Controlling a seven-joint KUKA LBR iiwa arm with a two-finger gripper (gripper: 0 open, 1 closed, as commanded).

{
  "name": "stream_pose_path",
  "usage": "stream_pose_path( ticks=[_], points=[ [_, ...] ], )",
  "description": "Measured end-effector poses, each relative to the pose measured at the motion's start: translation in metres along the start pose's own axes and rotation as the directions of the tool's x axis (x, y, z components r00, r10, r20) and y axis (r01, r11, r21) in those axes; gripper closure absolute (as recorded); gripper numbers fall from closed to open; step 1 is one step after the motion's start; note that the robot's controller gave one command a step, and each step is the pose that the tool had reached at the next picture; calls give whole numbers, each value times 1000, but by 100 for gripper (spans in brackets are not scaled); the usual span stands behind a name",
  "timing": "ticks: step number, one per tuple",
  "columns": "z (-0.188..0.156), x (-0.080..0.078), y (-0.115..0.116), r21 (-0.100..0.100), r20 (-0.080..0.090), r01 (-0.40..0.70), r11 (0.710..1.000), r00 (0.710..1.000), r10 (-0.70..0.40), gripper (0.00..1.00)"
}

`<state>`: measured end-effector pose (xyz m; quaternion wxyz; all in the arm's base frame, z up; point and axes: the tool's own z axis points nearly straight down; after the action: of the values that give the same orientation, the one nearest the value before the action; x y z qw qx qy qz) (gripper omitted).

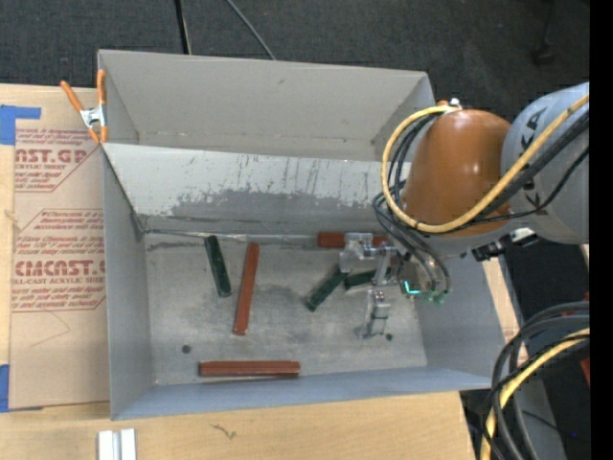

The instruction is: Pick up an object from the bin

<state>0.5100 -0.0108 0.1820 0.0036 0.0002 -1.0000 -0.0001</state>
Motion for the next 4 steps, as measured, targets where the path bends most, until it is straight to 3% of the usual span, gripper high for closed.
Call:
stream_pose_path(
  ticks=[1,4],
  points=[
    [116,-57,-75,2,6,-28,1000,1000,28,0],
    [117,-58,-74,0,9,-29,1000,1000,29,0]
  ],
)
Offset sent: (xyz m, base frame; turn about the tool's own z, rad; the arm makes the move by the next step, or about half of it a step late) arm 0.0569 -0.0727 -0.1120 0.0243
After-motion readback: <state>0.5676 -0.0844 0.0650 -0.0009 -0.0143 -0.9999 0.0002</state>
